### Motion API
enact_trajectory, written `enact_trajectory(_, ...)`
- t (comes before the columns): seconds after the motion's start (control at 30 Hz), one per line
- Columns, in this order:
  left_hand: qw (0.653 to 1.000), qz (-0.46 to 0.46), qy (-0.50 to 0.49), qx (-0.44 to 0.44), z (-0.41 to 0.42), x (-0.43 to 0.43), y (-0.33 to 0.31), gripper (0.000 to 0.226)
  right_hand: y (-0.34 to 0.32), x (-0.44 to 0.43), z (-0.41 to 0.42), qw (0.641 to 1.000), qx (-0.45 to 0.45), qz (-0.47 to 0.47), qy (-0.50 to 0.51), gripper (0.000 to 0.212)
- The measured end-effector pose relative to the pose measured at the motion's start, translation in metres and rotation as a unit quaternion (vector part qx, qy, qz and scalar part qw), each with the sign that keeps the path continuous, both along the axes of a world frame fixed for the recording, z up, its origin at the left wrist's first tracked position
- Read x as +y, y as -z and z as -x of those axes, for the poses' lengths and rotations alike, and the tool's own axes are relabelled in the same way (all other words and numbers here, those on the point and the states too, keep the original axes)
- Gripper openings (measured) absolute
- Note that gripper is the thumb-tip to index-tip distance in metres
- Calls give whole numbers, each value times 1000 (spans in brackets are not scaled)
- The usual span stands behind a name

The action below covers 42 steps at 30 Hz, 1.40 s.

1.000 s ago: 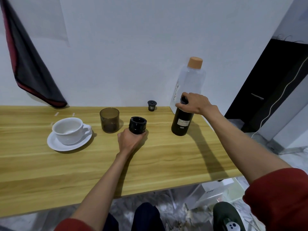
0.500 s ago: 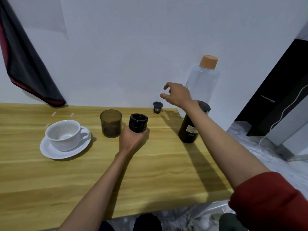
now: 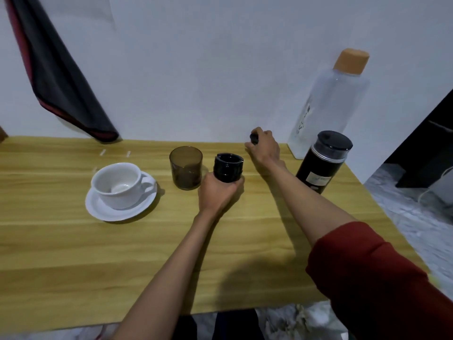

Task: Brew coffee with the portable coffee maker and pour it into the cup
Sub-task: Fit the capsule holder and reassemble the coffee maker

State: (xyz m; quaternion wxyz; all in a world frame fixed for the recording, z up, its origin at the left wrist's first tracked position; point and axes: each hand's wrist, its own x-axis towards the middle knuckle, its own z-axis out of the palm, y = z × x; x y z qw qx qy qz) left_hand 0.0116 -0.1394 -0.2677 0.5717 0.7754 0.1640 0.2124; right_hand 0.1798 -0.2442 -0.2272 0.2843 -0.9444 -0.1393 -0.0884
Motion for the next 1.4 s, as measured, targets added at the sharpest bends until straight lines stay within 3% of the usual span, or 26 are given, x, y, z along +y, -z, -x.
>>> enact_trajectory(0.1, 1000, -2, 6, 4, 0, 0, 1, 25, -2, -3, 2, 1000, -18, -9, -1, 19)
enact_trajectory(0.3, 1000, -9, 17, 9, 5, -1, -1, 23, -44, -12, 16, 994, 67, -50, -66, 52)
enact_trajectory(0.47, 999, -7, 37, 7, 12, -3, -5, 23, -99, -14, 44, 966, 169, -123, -150, 54)
enact_trajectory(0.6, 999, -11, 34, 14, 17, -6, -10, 25, -124, -17, 68, 948, 218, -57, -224, 45)
enact_trajectory(0.73, 999, -18, 40, 9, 19, -6, -11, 30, -124, -16, 83, 943, 235, -2, -237, 40)
enact_trajectory(0.93, 999, -41, 34, 10, 16, -4, -9, 28, -112, -4, 92, 972, 129, 127, -148, 63)
enact_trajectory(1.2, 998, -52, 25, 22, 11, -2, -5, 26, -111, 15, 106, 958, 76, 255, -110, 70)
enact_trajectory(1.4, 998, -56, 29, 18, 10, -1, -5, 27, -110, 14, 99, 958, 75, 255, -106, 70)
